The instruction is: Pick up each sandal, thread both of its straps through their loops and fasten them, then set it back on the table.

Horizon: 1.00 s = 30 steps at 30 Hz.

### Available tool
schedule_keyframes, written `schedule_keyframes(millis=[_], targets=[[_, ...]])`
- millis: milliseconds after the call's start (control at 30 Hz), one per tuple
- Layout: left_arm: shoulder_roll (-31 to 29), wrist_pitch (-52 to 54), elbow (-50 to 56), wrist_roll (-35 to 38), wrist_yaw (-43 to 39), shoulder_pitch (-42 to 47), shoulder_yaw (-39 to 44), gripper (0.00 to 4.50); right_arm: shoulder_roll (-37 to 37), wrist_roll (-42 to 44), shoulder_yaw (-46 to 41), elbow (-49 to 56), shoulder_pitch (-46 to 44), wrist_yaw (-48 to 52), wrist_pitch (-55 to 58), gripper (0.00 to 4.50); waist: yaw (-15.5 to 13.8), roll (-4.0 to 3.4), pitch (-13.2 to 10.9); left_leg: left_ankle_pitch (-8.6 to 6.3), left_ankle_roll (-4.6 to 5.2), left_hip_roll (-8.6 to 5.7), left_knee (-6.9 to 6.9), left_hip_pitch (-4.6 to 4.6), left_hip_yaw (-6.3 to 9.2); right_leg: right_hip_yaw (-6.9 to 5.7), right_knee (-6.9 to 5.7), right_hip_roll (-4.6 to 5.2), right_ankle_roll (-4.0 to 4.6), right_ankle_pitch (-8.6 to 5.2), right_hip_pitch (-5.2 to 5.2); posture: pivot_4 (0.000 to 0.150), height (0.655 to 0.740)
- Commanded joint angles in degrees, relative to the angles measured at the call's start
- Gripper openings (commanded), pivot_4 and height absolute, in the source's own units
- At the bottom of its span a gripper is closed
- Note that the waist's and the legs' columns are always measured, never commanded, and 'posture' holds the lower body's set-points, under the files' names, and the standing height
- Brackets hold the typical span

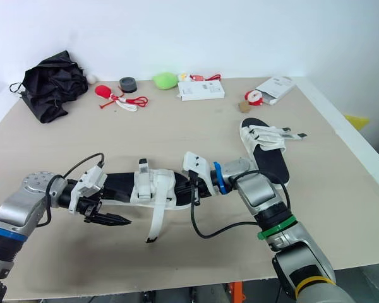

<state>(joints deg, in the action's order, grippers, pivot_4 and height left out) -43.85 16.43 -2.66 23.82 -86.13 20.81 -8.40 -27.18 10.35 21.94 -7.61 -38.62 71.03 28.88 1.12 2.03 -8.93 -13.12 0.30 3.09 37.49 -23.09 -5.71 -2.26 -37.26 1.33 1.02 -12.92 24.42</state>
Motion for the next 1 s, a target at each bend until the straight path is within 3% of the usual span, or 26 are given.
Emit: schedule_keyframes(millis=[33,133,300,467,567,700,1000], targets=[[-3.78,6.06,1.31,1.61,-1.67,0.38,0.89,3.1,-0.75,-1.35,1.85,-1.19,1.56,0.25,1.27,0.0,0.0,0.0,0.0,0.0,0.0,0.0,0.0,0.01,0.0,0.0,-0.01,0.0,0.0,0.0,0.0,0.15,0.74],[-10.19,20.87,8.26,9.31,-5.45,0.09,0.58,3.1,-0.92,-1.24,1.87,-0.84,1.72,0.26,1.53,0.0,0.24,0.04,-0.01,-0.02,-0.03,0.08,-0.01,-0.03,-0.01,0.01,-0.01,-0.09,0.04,-0.03,0.06,0.15,0.74],[-14.66,34.58,16.03,18.51,-5.73,-0.15,1.12,3.1,-1.0,-1.2,1.96,-0.49,2.07,0.24,1.76,0.0,0.07,-0.02,0.01,-0.11,-0.1,0.08,-0.03,-0.02,0.0,0.02,-0.03,-0.1,0.04,-0.18,0.05,0.15,0.74],[-9.47,34.48,18.8,18.82,1.75,-0.2,1.56,3.1,-1.05,-0.92,2.0,0.39,2.38,-0.01,2.55,0.0,-0.06,-0.04,0.02,-0.08,-0.11,0.05,0.03,0.04,0.03,0.02,-0.05,-0.09,-0.04,-0.12,0.0,0.15,0.74],[-3.32,31.82,18.41,15.25,10.19,-0.33,0.68,3.1,-1.29,-0.76,1.88,1.37,2.85,-0.19,3.29,0.0,-0.08,0.0,0.02,-0.08,-0.11,0.02,0.05,0.05,0.03,0.05,-0.07,-0.07,-0.04,-0.12,-0.03,0.15,0.74],[0.69,31.42,17.86,11.51,17.06,-1.08,-1.75,3.1,-1.71,-0.48,1.7,2.85,3.51,-0.43,4.26,0.0,-0.08,-0.01,0.03,-0.1,-0.1,0.0,0.03,0.03,0.03,0.08,-0.07,-0.08,-0.01,-0.13,-0.01,0.15,0.74],[3.45,42.11,23.99,17.3,23.67,-4.66,-1.48,3.1,-1.55,0.0,1.37,4.97,4.18,-1.77,6.81,0.0,-0.09,-0.01,0.03,-0.13,-0.09,-0.02,0.03,0.03,0.04,0.07,-0.07,-0.01,0.02,-0.15,-0.01,0.15,0.74]])
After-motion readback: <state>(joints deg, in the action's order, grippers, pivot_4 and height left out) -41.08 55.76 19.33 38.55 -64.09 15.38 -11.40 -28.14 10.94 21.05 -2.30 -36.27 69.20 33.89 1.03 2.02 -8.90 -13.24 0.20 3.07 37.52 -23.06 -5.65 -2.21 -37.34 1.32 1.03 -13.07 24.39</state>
